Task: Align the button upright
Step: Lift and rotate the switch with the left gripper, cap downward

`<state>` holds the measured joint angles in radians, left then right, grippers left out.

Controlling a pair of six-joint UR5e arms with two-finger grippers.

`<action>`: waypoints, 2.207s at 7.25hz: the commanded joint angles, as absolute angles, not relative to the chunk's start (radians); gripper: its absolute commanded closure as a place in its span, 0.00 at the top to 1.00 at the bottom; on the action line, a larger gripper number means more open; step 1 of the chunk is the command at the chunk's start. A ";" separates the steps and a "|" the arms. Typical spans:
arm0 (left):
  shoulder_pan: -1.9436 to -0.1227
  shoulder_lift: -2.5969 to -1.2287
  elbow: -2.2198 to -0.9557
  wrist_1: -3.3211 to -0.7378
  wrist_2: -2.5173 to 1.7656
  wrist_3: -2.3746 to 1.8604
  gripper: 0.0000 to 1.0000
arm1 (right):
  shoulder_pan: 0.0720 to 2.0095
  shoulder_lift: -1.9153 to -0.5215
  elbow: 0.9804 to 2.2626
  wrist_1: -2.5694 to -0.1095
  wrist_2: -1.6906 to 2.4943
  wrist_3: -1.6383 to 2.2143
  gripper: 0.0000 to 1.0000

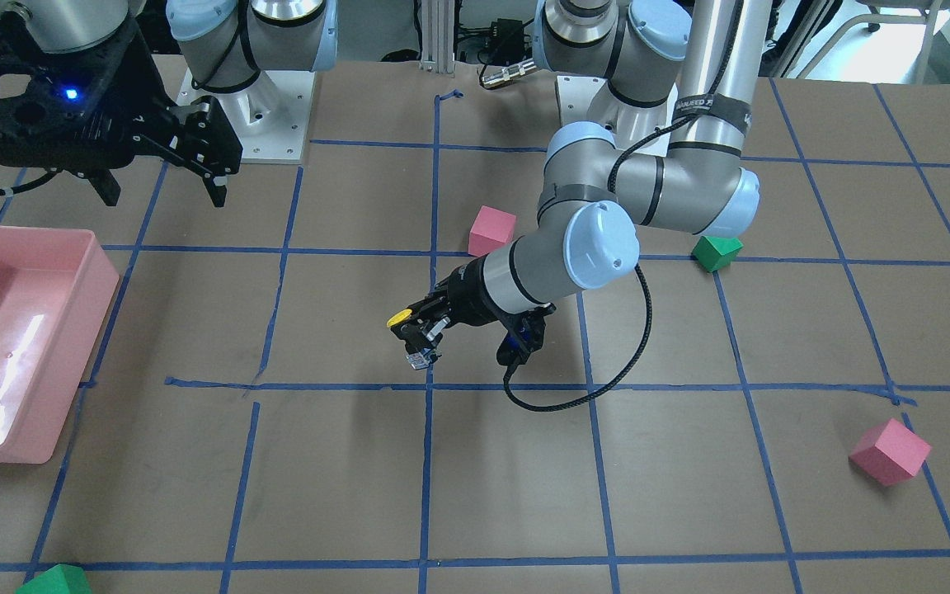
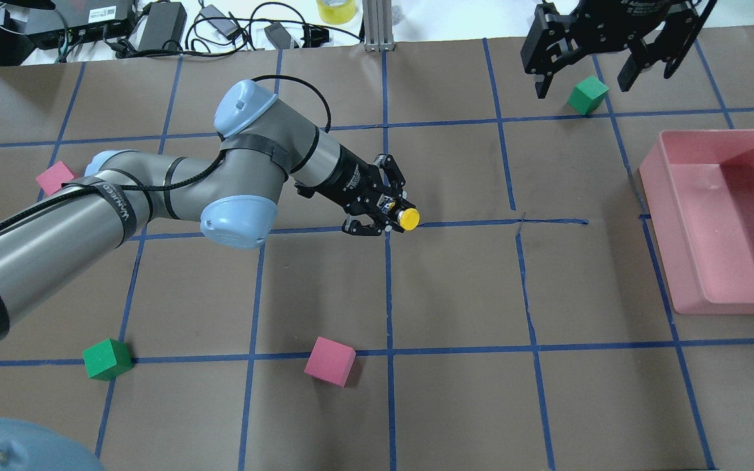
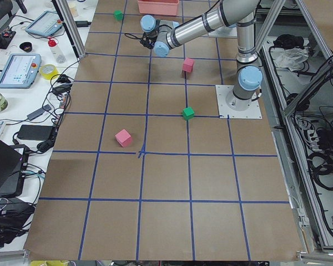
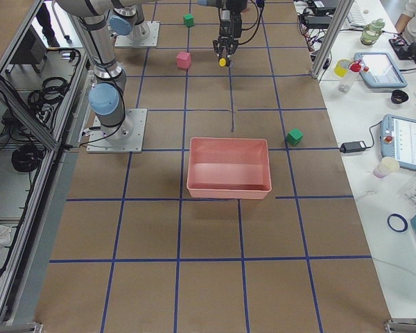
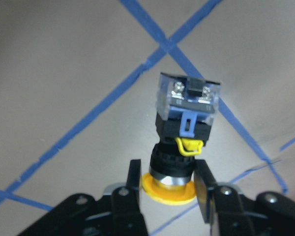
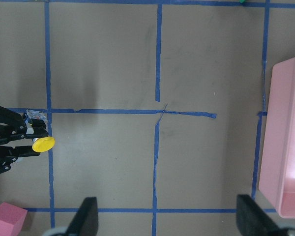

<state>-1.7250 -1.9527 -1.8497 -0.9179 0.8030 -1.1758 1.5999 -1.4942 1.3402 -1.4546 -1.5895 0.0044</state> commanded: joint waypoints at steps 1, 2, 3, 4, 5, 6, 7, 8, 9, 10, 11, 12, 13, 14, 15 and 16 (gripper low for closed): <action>-1.599 -1.970 -1.945 -0.920 0.517 -1.029 0.00 | 1.600 -1.496 1.341 -1.456 -1.586 0.012 1.00; -1.563 -1.980 -1.978 -0.933 0.488 -1.000 0.00 | 1.600 -1.496 1.341 -1.456 -1.586 0.012 1.00; -1.560 -1.996 -1.985 -0.954 0.436 -0.999 0.00 | 1.600 -1.494 1.342 -1.457 -1.591 0.002 1.00; -1.559 -2.017 -1.983 -0.956 0.396 -0.994 0.00 | 1.598 -1.494 1.342 -1.457 -1.598 0.002 1.00; -1.557 -2.040 -1.983 -0.966 0.394 -1.003 0.00 | 1.600 -1.494 1.347 -1.457 -1.588 0.009 1.00; -1.557 -2.058 -1.980 -1.000 0.391 -1.008 0.00 | 1.600 -1.496 1.354 -1.457 -1.588 0.011 1.00; -1.557 -2.066 -1.980 -1.058 0.402 -1.031 0.00 | 1.598 -1.494 1.356 -1.457 -1.597 0.005 1.00; -1.551 -2.072 -1.976 -1.104 0.406 -1.081 0.00 | 1.598 -1.494 1.356 -1.457 -1.592 0.009 1.00; -1.527 -2.072 -1.974 -1.107 0.407 -1.180 0.00 | 1.598 -1.494 1.358 -1.457 -1.589 0.011 1.00; -1.523 -2.092 -1.974 -1.108 0.405 -1.212 0.00 | 1.600 -1.494 1.358 -1.457 -1.591 0.011 1.00; -1.523 -2.103 -1.973 -1.112 0.388 -1.229 0.00 | 1.598 -1.494 1.358 -1.462 -1.592 0.002 1.00; -1.523 -2.127 -1.971 -1.114 0.382 -1.230 0.00 | 1.598 -1.494 1.358 -1.459 -1.597 0.002 1.00; -1.523 -2.135 -1.971 -1.114 0.346 -1.232 0.00 | 1.597 -1.494 1.358 -1.460 -1.598 0.000 1.00; -1.523 -2.141 -1.956 -1.114 0.331 -1.232 0.00 | 1.598 -1.494 1.358 -1.459 -1.600 -0.002 1.00; -1.523 -2.149 -1.953 -1.114 0.330 -1.227 0.00 | 1.598 -1.494 1.358 -1.460 -1.601 0.000 1.00; -1.523 -2.151 -1.951 -1.114 0.316 -1.227 0.00 | 1.598 -1.494 1.358 -1.460 -1.600 -0.002 1.00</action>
